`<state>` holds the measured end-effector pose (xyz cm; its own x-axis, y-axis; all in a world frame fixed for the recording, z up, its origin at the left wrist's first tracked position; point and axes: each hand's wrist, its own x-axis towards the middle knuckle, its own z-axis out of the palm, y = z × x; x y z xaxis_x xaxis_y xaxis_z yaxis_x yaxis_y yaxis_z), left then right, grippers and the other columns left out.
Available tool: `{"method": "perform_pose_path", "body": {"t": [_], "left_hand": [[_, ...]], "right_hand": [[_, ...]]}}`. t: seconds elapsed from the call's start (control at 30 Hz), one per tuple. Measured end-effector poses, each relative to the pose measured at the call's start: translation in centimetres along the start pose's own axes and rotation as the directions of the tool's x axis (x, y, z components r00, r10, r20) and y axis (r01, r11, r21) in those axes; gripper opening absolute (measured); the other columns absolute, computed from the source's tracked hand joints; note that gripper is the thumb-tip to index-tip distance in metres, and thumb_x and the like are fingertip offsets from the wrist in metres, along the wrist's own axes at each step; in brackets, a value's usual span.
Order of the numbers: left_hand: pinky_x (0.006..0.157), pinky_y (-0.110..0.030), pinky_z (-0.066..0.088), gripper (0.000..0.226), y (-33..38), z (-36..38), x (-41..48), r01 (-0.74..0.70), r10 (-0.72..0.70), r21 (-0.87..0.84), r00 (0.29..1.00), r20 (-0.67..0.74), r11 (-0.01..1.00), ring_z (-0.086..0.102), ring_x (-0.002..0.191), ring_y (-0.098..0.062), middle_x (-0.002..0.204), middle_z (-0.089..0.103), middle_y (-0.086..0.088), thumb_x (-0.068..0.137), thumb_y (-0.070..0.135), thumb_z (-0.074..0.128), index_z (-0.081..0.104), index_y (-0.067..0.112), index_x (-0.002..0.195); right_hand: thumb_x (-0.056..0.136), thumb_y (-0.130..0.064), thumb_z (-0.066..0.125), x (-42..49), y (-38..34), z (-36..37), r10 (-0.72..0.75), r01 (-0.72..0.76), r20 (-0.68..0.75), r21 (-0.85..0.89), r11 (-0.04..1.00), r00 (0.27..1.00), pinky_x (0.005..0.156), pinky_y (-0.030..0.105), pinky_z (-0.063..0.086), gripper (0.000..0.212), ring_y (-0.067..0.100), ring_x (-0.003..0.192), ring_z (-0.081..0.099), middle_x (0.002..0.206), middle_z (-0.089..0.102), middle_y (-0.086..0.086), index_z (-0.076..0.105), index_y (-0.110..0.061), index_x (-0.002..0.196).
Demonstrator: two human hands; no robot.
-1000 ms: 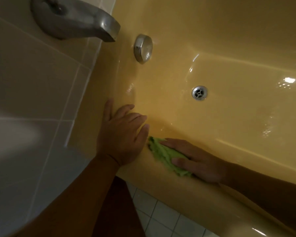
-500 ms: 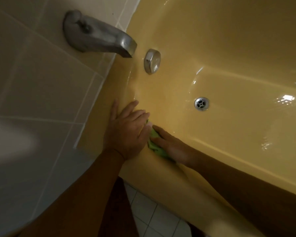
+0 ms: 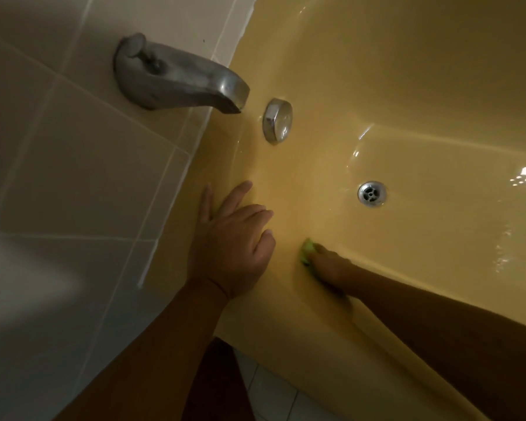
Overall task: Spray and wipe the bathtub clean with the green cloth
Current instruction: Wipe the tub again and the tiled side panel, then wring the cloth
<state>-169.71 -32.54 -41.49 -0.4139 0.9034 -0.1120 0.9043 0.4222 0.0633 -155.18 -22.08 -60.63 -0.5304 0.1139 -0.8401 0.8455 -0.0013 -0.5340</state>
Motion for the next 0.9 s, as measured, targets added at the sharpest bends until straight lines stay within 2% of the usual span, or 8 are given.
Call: {"method": "perform_pose_path", "body": {"t": [0.1, 0.23, 0.33, 0.4, 0.5, 0.6, 0.73, 0.9], "left_hand": [[0.125, -0.061, 0.01, 0.046, -0.2, -0.2, 0.4, -0.004, 0.004, 0.004, 1.0, 0.002, 1.0, 0.031, 0.154, -0.016, 0.136, 0.068, 0.008, 0.094, 0.037, 0.042, 0.074, 0.022, 0.125], [0.126, -0.061, 0.008, 0.05, -0.6, -0.2, 0.7, 0.007, -0.007, -0.012, 1.0, -0.002, 1.0, 0.023, 0.157, -0.014, 0.143, 0.063, 0.01, 0.098, 0.041, 0.04, 0.067, 0.023, 0.137], [0.124, -0.063, 0.01, 0.05, -0.9, -0.2, 1.1, -0.018, 0.018, 0.006, 1.0, -0.009, 1.0, 0.024, 0.157, -0.016, 0.14, 0.065, 0.009, 0.094, 0.039, 0.046, 0.065, 0.021, 0.137], [0.123, -0.065, 0.013, 0.05, -1.1, -0.2, 1.5, -0.041, 0.041, 0.019, 0.999, -0.01, 0.999, 0.026, 0.157, -0.018, 0.138, 0.066, 0.008, 0.091, 0.036, 0.051, 0.066, 0.02, 0.135], [0.122, -0.067, 0.013, 0.052, -1.6, -0.3, 2.1, -0.065, 0.065, 0.041, 0.998, 0.011, 0.997, 0.025, 0.157, -0.018, 0.141, 0.065, 0.009, 0.088, 0.036, 0.053, 0.067, 0.022, 0.135], [0.123, -0.067, 0.012, 0.051, -2.4, -0.2, 2.8, -0.091, 0.09, 0.043, 0.996, 0.017, 0.995, 0.023, 0.157, -0.017, 0.143, 0.063, 0.01, 0.088, 0.037, 0.054, 0.067, 0.023, 0.135], [0.123, -0.066, 0.012, 0.051, -3.1, 0.0, 3.6, -0.126, 0.126, 0.05, 0.992, 0.009, 0.991, 0.021, 0.158, -0.016, 0.148, 0.059, 0.01, 0.092, 0.04, 0.051, 0.066, 0.024, 0.137], [0.125, -0.063, 0.008, 0.055, -3.6, -0.3, 4.7, -0.123, 0.123, 0.008, 0.992, -0.018, 0.992, 0.016, 0.159, -0.016, 0.154, 0.054, 0.007, 0.104, 0.047, 0.035, 0.06, 0.02, 0.146]], "right_hand": [[0.092, -0.069, 0.037, -3.3, -5.9, 0.8, -0.259, 0.267, -0.068, 0.32, 0.909, 0.964, 0.125, 0.049, 0.025, 0.078, 0.023, 0.15, 0.035, 0.167, 0.033, -0.003, 0.022, -0.038, 0.163], [0.108, -0.034, 0.052, -11.7, -5.5, 0.5, -0.624, 0.62, -0.084, 0.27, 0.736, 0.777, 0.118, 0.014, 0.023, 0.05, -0.014, 0.142, 0.03, 0.153, 0.04, -0.029, 0.034, -0.05, 0.152], [0.102, -0.058, 0.049, -11.0, -0.2, -1.0, -0.551, 0.518, 0.14, 0.214, 0.828, 0.823, 0.122, 0.018, 0.014, 0.051, -0.011, 0.149, 0.019, 0.162, 0.025, -0.033, 0.029, -0.069, 0.147], [0.102, -0.064, 0.045, -8.0, 2.7, -2.1, -0.438, 0.422, 0.182, 0.122, 0.898, 0.88, 0.125, 0.025, 0.013, 0.051, -0.002, 0.152, 0.021, 0.165, 0.025, -0.024, 0.029, -0.064, 0.15], [0.109, -0.052, 0.034, -1.2, 6.7, -2.7, -0.216, 0.237, 0.145, -0.15, 0.96, 0.966, 0.126, 0.032, 0.007, 0.057, 0.016, 0.157, 0.016, 0.172, 0.018, -0.004, 0.023, -0.035, 0.163], [0.106, -0.063, 0.01, 5.2, 9.1, -1.6, -0.115, 0.056, -0.108, -0.437, 0.898, 0.988, 0.128, 0.051, -0.005, 0.068, 0.029, 0.16, -0.005, 0.175, 0.0, 0.002, 0.008, -0.03, 0.165], [0.105, -0.062, 0.02, 9.3, 4.2, 0.8, 0.033, -0.083, -0.34, -0.135, 0.987, 0.94, 0.127, 0.055, -0.006, 0.07, 0.037, 0.158, -0.012, 0.174, -0.005, 0.003, -0.002, -0.033, 0.165], [0.104, -0.062, 0.031, 4.3, -6.6, 0.9, -0.208, 0.297, -0.263, 0.371, 0.88, 0.942, 0.129, 0.048, 0.005, 0.072, 0.024, 0.16, 0.004, 0.174, 0.01, -0.001, 0.004, -0.035, 0.165]]}}
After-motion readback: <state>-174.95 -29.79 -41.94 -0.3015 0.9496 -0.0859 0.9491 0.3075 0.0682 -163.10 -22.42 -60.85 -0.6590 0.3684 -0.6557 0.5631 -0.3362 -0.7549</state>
